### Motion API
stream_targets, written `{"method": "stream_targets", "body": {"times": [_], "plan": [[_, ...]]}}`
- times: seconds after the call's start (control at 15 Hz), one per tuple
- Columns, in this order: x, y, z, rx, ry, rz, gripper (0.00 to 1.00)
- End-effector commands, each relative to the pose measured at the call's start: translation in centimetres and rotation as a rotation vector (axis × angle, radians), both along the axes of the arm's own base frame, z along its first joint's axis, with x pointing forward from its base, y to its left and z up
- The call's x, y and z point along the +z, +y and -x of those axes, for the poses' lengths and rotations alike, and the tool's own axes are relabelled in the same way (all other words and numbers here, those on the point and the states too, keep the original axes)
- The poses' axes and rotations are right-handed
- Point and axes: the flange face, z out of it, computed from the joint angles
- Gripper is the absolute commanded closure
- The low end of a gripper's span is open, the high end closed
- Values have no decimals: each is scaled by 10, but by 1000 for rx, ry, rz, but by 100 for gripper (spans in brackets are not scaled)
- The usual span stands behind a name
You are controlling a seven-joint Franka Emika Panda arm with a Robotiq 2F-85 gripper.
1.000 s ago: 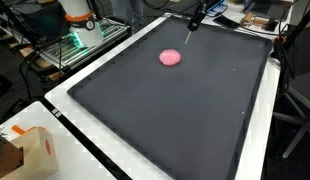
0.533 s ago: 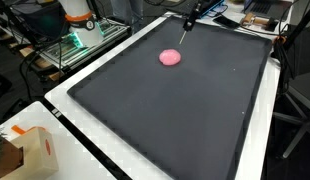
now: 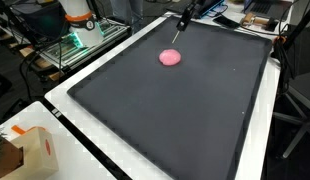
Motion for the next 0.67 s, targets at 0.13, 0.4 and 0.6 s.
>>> {"method": "stream_targets", "body": {"times": [0.13, 0.4, 0.6], "plan": [[0, 2, 9, -84, -33, 68, 97], [1, -3, 11, -91, -38, 58, 97], [3, -7, 12, -87, -43, 47, 97]]}}
